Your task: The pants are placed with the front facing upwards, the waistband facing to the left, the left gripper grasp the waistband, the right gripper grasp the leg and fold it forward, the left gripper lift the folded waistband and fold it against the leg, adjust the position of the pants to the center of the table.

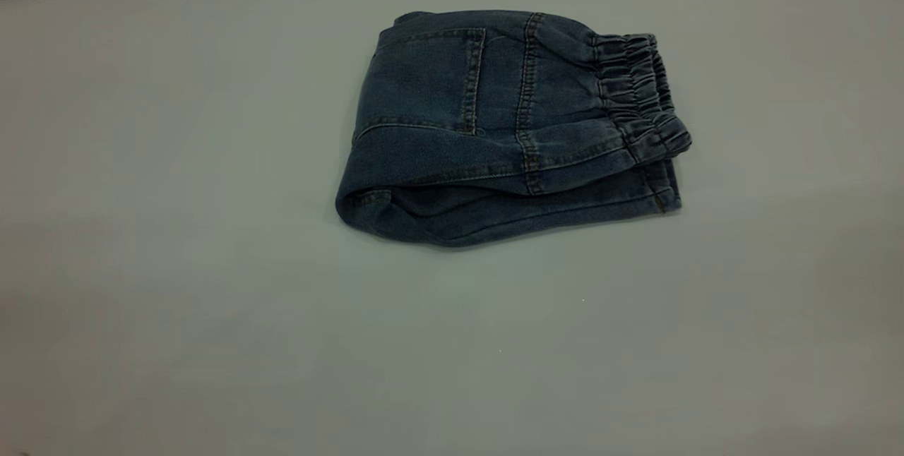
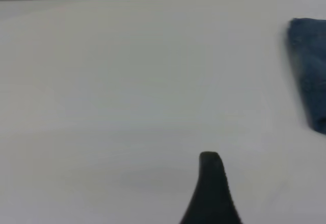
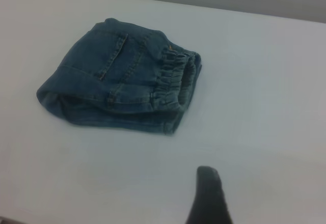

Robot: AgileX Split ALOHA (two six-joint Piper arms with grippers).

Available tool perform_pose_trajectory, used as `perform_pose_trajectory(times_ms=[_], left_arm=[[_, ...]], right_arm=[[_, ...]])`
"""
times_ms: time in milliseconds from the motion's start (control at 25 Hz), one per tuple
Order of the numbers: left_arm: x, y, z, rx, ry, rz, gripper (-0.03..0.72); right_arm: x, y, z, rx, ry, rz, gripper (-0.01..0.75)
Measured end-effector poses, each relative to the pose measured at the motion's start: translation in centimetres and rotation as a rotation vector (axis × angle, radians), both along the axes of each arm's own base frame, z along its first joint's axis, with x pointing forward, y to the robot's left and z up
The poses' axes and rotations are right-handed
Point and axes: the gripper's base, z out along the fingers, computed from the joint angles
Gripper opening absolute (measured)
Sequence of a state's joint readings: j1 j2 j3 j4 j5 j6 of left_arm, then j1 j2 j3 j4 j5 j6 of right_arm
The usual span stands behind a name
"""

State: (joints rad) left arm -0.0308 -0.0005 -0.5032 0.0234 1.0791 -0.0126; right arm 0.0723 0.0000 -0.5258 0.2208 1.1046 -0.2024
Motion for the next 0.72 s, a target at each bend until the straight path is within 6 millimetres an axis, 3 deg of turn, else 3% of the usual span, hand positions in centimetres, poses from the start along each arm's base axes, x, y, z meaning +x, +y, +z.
perform_pose_trajectory(times_ms=[720], left_arm=[[0.01, 0.0, 0.0, 0.0, 0.0, 0.005, 0.485]], right_arm=[[-0.01, 0.06, 0.01, 0.006, 0.0, 0.0, 0.437]])
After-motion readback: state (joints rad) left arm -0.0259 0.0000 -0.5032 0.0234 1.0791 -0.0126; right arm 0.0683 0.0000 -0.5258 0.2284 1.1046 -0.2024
